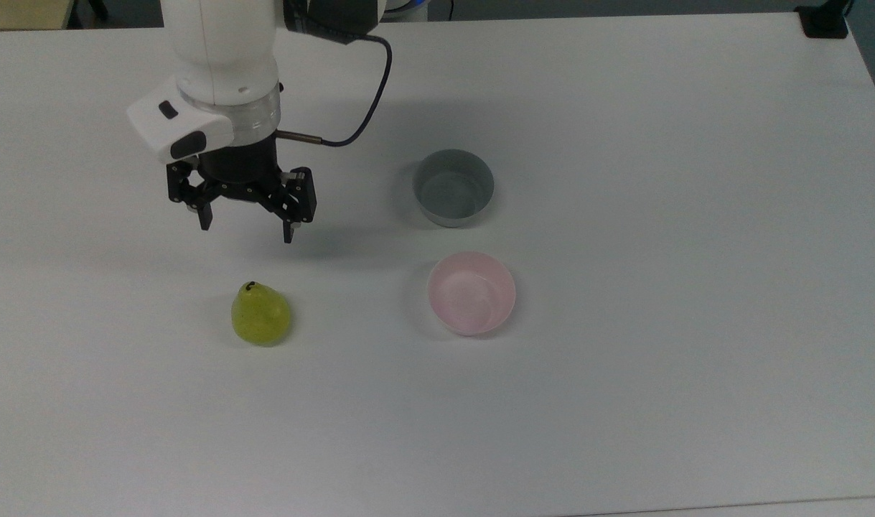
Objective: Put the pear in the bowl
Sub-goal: 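Lower the gripper around the pear and close on it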
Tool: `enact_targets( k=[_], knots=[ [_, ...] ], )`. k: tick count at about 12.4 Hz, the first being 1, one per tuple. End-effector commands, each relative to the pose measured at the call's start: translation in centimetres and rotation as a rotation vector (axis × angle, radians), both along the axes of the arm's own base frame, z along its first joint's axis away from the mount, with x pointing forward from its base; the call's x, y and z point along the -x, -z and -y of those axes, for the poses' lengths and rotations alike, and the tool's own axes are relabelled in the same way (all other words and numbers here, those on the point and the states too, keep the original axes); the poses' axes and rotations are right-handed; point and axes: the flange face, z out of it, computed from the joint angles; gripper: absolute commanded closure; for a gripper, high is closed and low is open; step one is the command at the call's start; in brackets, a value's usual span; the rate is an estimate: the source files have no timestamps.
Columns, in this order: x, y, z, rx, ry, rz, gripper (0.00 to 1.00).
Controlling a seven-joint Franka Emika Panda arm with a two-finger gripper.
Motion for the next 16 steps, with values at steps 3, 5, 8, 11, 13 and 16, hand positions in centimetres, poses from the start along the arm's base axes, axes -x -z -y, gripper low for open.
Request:
enact_targets(
  k=[3, 5, 8, 11, 13, 16],
  knots=[
    [-2.0, 6.9, 0.6, 0.046, -0.022, 0.001, 0.00],
    [-2.6, 8.8, 0.6, 0.045, -0.031, 0.013, 0.00],
    [-3.3, 11.0, 0.7, 0.042, -0.038, 0.040, 0.00],
    [-3.9, 13.4, 0.4, 0.040, -0.053, 0.067, 0.00],
    [-4.1, 13.3, 0.3, 0.040, -0.057, 0.093, 0.00],
    [-4.1, 13.2, 0.5, 0.075, -0.084, 0.091, 0.35]
  ],
)
